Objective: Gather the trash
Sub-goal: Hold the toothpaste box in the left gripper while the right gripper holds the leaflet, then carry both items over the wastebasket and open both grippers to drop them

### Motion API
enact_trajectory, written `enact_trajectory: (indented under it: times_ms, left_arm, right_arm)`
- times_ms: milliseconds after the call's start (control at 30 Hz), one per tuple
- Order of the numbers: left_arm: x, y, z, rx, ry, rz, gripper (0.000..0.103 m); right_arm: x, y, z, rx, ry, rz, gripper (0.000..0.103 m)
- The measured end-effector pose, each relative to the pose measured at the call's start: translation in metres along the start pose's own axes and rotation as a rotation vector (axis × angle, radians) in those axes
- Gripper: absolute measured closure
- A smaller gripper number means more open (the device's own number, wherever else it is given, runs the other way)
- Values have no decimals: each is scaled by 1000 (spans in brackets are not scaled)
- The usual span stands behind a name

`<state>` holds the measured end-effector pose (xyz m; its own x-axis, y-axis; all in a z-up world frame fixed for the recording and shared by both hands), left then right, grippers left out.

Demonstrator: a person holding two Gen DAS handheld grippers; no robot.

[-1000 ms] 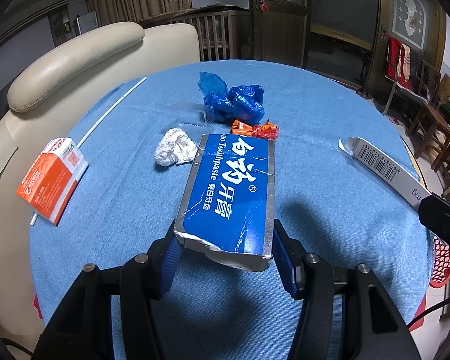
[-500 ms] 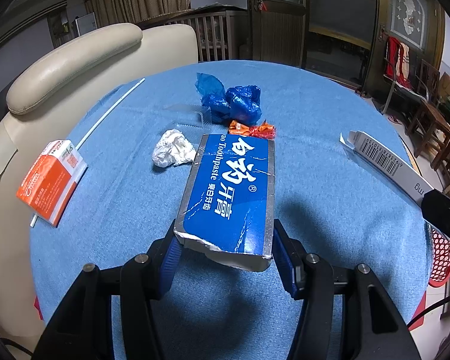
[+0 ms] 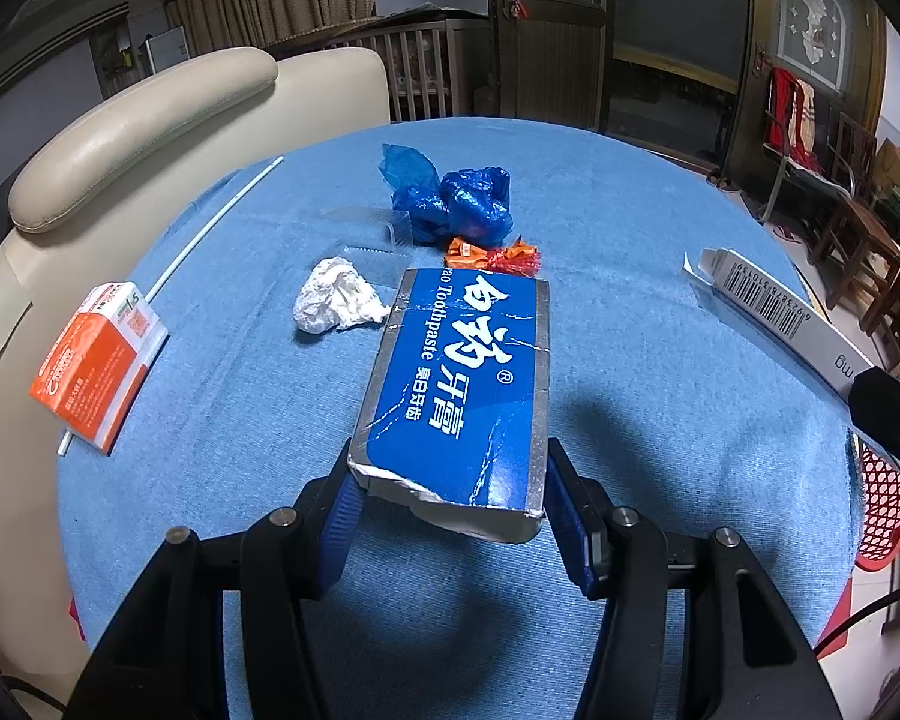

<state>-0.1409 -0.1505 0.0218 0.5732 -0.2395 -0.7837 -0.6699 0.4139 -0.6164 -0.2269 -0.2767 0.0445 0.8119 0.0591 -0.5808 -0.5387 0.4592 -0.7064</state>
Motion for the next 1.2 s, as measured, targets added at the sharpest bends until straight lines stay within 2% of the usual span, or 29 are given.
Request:
enact_trajectory:
  times_ms: [833,1200]
  left_arm:
    - [7,-1,-4,9,12,15,44]
    - [8,-6,-23,44,35,19,45]
  right_arm:
    - [1,1,-2,11,4,-5,50]
    - [-18,-2,-29,74,37,-47,50]
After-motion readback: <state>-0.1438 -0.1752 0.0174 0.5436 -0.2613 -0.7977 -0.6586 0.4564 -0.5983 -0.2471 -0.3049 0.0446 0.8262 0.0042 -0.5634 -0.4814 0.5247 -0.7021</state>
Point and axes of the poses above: each gripper's, at about its wrist camera, not at the fingertips, and x roughly the way its jaws point, z to its left, y to its underside, the point moved 7 cm from there along x, roughly the way its jaws point, and after that the axes turned 2 degrees about x, right-handed, at the moved point
